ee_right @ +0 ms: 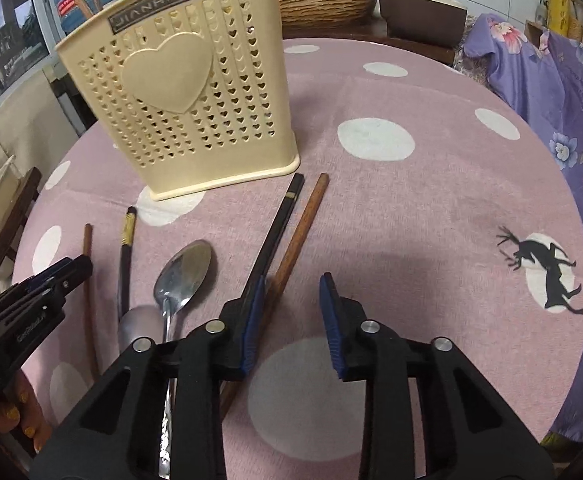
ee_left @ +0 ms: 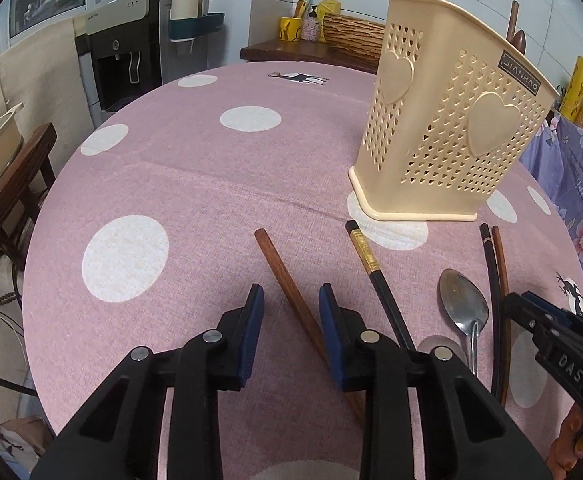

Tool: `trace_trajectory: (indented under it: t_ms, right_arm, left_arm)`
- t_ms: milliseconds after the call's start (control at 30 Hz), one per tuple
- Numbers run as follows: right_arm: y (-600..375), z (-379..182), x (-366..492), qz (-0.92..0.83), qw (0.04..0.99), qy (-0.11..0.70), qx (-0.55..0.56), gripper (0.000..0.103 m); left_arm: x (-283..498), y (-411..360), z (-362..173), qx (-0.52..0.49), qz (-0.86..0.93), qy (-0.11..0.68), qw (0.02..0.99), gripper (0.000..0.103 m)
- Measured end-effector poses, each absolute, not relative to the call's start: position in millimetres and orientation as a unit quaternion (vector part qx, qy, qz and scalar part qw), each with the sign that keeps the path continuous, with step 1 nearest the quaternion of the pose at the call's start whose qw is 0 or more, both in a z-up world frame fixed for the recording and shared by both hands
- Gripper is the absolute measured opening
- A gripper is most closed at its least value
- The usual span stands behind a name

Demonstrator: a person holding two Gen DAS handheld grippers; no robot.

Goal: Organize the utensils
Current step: 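Move both tools back to the chopsticks lying beside the holder, then grasp a brown chopstick with the left gripper while the right gripper grasps another brown chopstick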

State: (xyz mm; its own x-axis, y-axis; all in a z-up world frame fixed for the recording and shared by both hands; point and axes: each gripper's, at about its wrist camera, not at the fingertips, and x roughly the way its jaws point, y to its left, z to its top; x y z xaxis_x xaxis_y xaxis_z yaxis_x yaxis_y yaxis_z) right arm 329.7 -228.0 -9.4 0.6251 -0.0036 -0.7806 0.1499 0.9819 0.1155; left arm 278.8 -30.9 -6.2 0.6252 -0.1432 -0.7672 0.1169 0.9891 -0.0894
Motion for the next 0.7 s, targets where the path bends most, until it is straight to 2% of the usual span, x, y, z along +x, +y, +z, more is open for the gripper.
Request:
trace_trajectory:
  t_ms: [300,400,500,700]
  right_arm:
    - [-237.8,-7.0,362.9,-0.059,0.887,0.445,0.106,0.017]
    - [-242.4,-6.7,370.8,-0.066,0.884,0.446,0.121,0.011]
    - [-245.7,-6.3,375.1,-0.065,0.882,0.445,0.137,0.01]
    - [-255.9,-7.2,376.7,-0.056,0.879,0.443,0.164,0.01]
  left_arm:
    - [288.0,-34.1,-5.6,-0.02,-0.073,0.43,0.899,0.024]
    - [290.2,-37.1,-5.3,-0.021,-0.072,0.431,0.899,0.02]
    - [291.2,-41.4,-5.6,-0.017,-0.069,0.431,0.899,0.013]
    - [296.3,-40.6,-5.1,-0.041,-0.079,0.44,0.894,0.011]
